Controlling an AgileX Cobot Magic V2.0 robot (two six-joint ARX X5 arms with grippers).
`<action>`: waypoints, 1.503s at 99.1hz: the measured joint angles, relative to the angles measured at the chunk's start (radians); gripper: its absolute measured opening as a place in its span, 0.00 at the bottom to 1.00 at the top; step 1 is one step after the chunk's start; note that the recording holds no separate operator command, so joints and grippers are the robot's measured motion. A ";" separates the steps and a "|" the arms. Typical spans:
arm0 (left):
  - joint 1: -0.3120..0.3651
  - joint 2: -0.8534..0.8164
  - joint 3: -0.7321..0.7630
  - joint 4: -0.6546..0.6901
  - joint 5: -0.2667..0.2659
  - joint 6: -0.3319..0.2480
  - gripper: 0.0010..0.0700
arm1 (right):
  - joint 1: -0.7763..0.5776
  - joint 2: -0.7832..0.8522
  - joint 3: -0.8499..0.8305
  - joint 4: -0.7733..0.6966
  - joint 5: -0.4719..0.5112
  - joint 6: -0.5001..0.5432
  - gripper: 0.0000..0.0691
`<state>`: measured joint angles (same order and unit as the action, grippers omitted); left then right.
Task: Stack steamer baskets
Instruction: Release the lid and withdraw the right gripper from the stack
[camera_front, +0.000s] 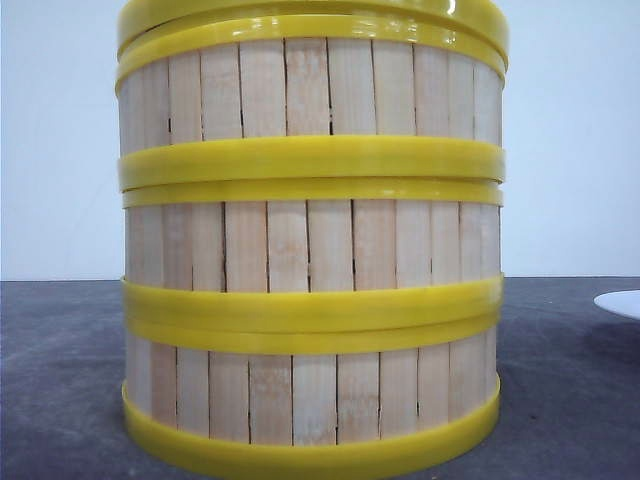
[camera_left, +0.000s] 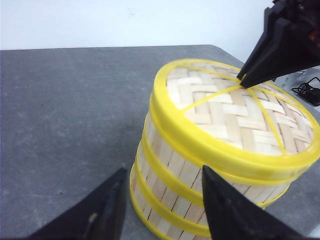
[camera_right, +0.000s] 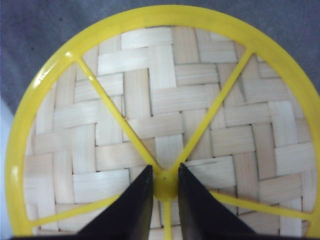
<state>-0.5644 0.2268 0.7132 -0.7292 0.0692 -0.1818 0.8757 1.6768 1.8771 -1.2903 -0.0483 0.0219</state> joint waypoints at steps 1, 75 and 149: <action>0.000 0.000 0.000 0.000 0.000 0.000 0.38 | 0.000 0.001 0.000 0.000 0.000 0.000 0.08; 0.000 0.000 0.000 0.000 0.000 -0.002 0.38 | 0.000 -0.033 0.047 0.023 0.052 -0.008 0.52; 0.000 0.000 0.000 0.023 0.000 -0.002 0.38 | 0.000 -0.665 0.001 0.048 0.525 0.035 0.52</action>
<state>-0.5644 0.2268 0.7132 -0.7059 0.0692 -0.1837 0.8761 1.0115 1.8782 -1.2419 0.4767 0.0570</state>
